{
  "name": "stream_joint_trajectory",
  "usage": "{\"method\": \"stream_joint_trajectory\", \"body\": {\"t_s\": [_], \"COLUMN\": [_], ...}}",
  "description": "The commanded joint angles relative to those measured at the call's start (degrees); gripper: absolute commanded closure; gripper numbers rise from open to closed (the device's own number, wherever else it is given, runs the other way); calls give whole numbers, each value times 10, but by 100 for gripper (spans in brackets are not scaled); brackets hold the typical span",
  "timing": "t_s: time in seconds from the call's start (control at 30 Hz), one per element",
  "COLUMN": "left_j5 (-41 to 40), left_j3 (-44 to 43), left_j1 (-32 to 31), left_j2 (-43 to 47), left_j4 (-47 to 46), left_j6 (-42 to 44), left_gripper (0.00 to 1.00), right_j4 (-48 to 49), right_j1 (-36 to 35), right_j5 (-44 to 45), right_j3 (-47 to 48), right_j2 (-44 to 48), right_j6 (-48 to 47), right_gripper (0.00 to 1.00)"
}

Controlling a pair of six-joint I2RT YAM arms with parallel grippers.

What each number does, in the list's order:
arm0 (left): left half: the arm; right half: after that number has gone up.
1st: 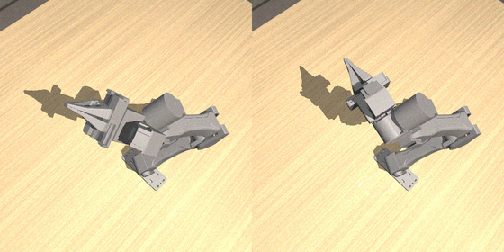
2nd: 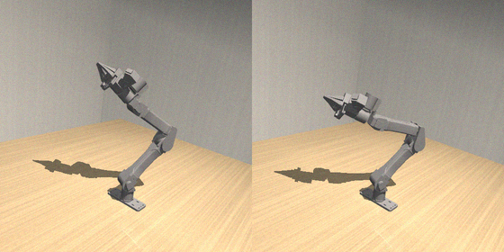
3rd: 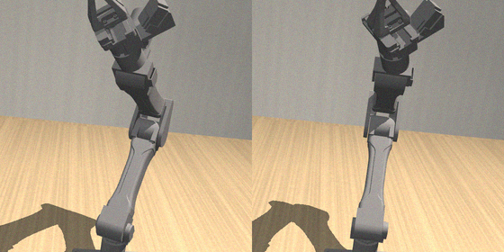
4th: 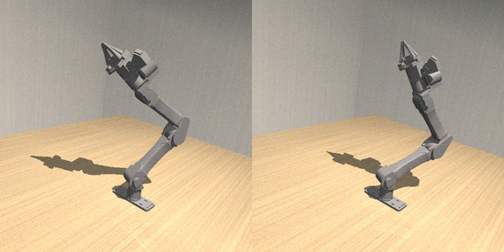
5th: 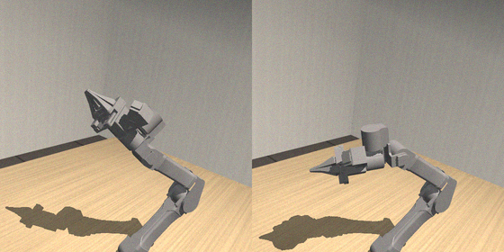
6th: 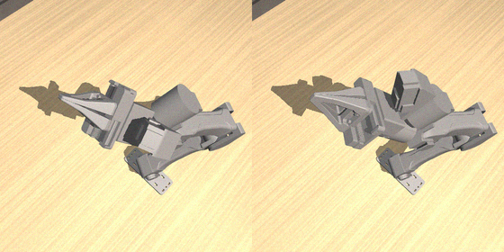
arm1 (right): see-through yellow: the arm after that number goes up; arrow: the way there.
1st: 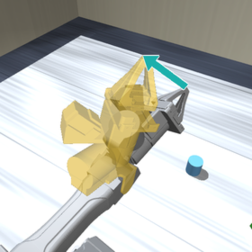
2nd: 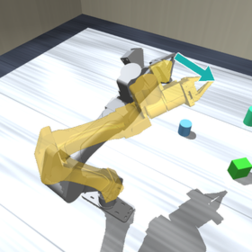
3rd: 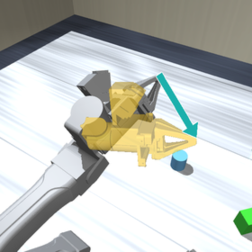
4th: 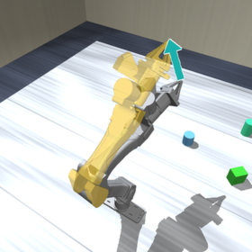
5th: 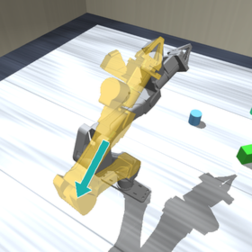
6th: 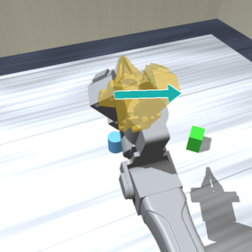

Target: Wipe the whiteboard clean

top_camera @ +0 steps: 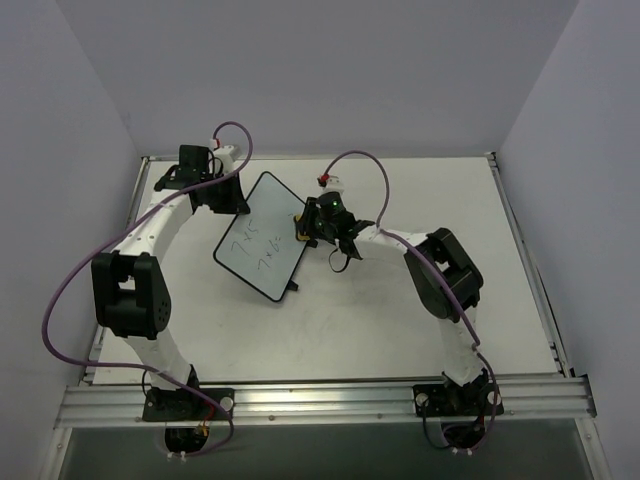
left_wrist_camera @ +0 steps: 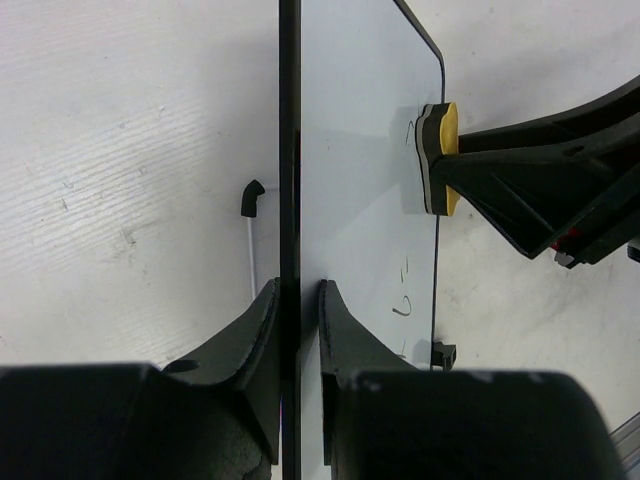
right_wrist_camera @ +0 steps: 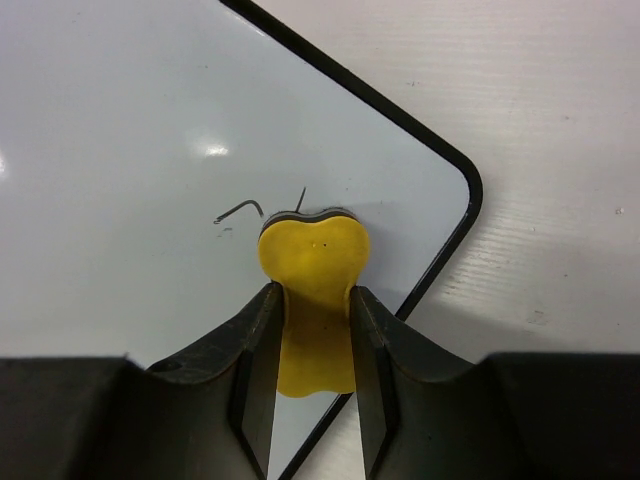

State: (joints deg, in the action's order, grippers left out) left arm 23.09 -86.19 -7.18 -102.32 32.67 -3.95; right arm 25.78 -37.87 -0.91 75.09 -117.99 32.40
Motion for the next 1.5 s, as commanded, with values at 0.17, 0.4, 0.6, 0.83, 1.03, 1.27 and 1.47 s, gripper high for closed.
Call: {"method": "stream_joint_trajectory", "body": {"t_s": [0.17,0.4,0.6,0.83,1.03,1.27,1.47], "left_j5": [-12,-15,-17,-16,-17,-18,-20], "left_j3": [15,16,16,18,19,19,20], "left_j1": [-35,-37,-42,-43,-45,-45,-47], "left_j2": [-4,-4,-4,-1,-1,0,0], "left_j4": [2,1,0,1,1,0,0], "left_j6": [20,21,21,24,24,24,25], "left_gripper": [98,98,98,98,98,98,98], "right_j4": [-47,-75,-123,-119,-101,-64,-28], "right_j1": [-2,-33,-77,-72,-48,-18,-2], "right_j5": [-6,-2,7,-4,-16,-19,-23], "right_j3": [14,80,169,183,155,85,36], "right_j2": [-27,-38,-54,-75,-78,-67,-60], "right_j6": [-1,-4,-9,11,22,31,32], "right_gripper": [90,90,90,90,90,90,90]}}
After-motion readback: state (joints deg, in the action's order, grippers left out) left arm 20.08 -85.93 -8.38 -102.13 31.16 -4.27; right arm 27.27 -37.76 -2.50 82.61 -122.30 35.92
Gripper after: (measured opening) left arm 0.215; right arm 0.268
